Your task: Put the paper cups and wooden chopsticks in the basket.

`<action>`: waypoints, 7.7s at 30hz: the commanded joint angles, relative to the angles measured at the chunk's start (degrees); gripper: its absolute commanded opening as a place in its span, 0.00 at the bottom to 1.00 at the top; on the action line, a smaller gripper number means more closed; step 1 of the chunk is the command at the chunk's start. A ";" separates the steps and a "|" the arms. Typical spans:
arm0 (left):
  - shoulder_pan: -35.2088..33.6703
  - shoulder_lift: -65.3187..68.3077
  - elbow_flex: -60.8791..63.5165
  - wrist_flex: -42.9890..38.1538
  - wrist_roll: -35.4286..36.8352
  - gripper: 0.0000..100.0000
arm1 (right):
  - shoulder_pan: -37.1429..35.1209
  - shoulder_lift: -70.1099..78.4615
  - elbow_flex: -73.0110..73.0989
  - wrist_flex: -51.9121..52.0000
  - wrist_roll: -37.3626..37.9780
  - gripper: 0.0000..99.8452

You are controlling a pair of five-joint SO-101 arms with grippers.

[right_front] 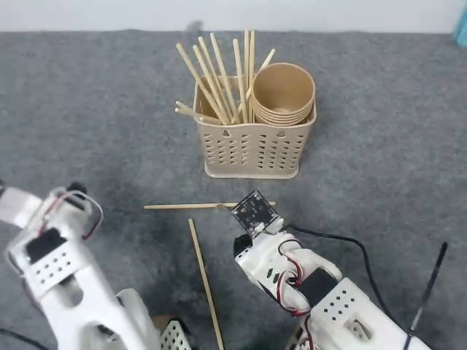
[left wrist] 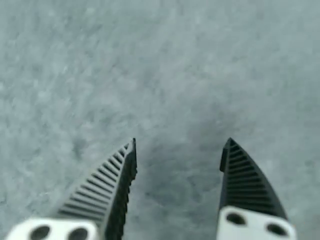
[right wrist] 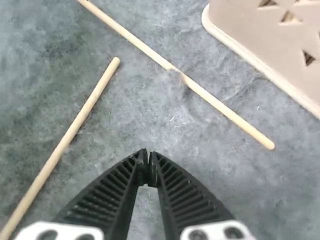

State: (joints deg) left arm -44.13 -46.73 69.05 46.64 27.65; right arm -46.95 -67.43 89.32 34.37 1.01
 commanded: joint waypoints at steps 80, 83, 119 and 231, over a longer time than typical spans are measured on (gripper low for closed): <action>-12.13 35.25 -14.81 -18.90 11.78 0.26 | -8.22 61.85 -94.42 40.22 9.85 0.01; -12.13 35.25 -14.81 -18.90 11.78 0.26 | -8.48 52.26 -93.10 45.41 9.85 0.01; -10.90 34.81 -13.93 -18.99 8.97 0.26 | 14.29 15.25 -54.77 -49.45 -10.02 0.01; 2.20 -0.18 8.13 -20.48 -8.62 0.01 | -13.05 67.56 -44.66 -13.32 -16.79 0.02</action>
State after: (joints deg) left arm -42.46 -45.23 77.41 26.24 19.82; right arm -59.25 0.44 48.35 19.08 -16.92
